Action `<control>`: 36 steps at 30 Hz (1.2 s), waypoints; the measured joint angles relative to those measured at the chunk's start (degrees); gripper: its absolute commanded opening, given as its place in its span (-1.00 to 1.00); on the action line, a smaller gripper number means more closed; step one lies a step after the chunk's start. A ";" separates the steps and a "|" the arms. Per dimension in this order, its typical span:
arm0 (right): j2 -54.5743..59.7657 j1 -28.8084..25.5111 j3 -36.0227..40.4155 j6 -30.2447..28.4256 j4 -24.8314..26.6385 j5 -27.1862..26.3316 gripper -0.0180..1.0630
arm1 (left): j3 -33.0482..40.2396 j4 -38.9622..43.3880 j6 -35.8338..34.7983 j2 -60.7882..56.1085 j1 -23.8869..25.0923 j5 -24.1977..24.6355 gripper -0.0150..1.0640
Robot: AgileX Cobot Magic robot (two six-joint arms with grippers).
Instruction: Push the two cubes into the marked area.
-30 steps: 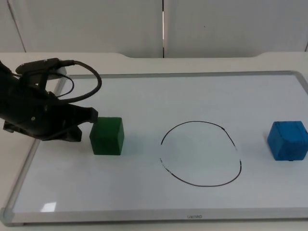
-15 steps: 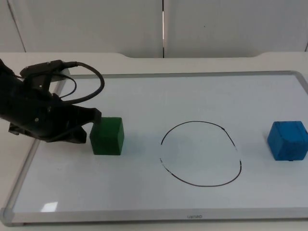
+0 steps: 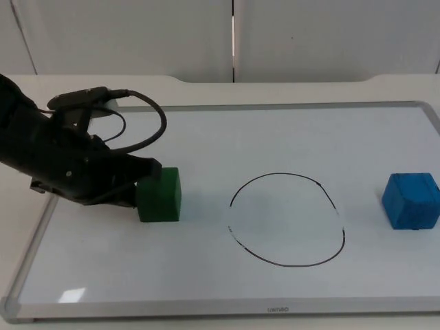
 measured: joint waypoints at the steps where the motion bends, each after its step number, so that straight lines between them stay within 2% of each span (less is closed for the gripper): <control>1: 0.00 0.00 0.00 0.00 0.00 0.00 0.98 | 0.00 -0.04 0.00 0.00 -0.31 -0.28 -0.98; 26: 0.00 0.00 0.00 0.00 0.00 0.00 0.98 | -0.45 -1.94 0.75 0.00 -1.43 -0.30 -0.98; 36: 0.00 0.00 0.00 0.00 0.00 0.00 0.98 | -0.45 -3.75 2.64 0.00 -3.37 0.21 -0.98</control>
